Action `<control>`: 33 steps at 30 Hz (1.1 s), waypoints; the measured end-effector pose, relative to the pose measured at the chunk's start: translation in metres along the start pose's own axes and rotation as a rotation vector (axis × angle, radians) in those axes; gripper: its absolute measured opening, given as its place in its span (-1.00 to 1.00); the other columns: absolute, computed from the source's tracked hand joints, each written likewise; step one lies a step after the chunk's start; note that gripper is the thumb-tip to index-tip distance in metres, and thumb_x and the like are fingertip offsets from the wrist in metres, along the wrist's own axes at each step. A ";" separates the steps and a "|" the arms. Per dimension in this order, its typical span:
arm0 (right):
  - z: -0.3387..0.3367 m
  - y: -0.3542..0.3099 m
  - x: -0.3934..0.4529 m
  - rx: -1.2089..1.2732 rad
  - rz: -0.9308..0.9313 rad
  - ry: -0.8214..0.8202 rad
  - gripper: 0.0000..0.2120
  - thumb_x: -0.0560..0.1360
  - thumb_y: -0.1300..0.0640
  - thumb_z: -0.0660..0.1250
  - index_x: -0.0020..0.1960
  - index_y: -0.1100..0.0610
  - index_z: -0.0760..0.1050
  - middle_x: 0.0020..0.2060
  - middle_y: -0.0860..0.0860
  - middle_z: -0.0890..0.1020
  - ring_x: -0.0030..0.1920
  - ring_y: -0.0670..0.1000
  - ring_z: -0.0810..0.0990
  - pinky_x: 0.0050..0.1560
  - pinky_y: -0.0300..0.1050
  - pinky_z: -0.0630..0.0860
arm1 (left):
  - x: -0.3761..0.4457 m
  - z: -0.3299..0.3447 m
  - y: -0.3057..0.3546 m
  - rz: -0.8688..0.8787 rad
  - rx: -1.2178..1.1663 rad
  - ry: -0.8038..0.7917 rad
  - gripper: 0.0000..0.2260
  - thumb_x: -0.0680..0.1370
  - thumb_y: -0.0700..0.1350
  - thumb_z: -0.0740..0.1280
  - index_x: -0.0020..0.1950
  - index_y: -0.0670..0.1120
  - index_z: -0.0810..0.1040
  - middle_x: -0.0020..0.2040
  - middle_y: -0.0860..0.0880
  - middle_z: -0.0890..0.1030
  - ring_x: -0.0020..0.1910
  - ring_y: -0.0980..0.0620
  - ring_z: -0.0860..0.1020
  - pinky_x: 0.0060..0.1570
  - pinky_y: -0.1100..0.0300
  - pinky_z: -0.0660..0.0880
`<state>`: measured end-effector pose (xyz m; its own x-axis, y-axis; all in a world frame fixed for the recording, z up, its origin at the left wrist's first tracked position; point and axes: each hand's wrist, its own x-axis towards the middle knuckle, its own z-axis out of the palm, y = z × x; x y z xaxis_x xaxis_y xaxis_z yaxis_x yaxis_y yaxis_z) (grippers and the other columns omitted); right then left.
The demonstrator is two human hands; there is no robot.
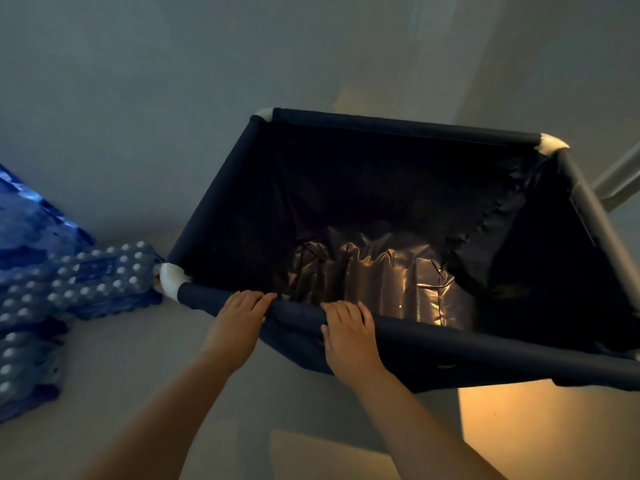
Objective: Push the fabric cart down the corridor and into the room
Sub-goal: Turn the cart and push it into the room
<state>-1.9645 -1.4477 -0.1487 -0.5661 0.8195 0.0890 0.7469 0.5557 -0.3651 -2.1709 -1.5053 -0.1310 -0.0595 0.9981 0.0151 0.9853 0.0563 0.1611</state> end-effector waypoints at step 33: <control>0.001 -0.034 -0.078 -0.127 -0.330 -0.117 -0.62 0.52 0.02 0.24 0.30 0.11 0.41 0.20 -0.01 0.55 0.32 0.06 0.38 0.36 0.07 0.23 | -0.154 0.000 0.035 -0.283 0.046 0.016 -0.38 0.19 -0.33 0.55 0.24 -0.18 0.51 0.04 -0.15 0.63 0.04 -0.18 0.59 0.09 -0.09 0.51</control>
<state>-1.9463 -1.5310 -0.1441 -0.8141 0.5761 0.0735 0.5509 0.8061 -0.2161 -2.1270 -1.6575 -0.1281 -0.3350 0.9422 -0.0088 0.9355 0.3337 0.1164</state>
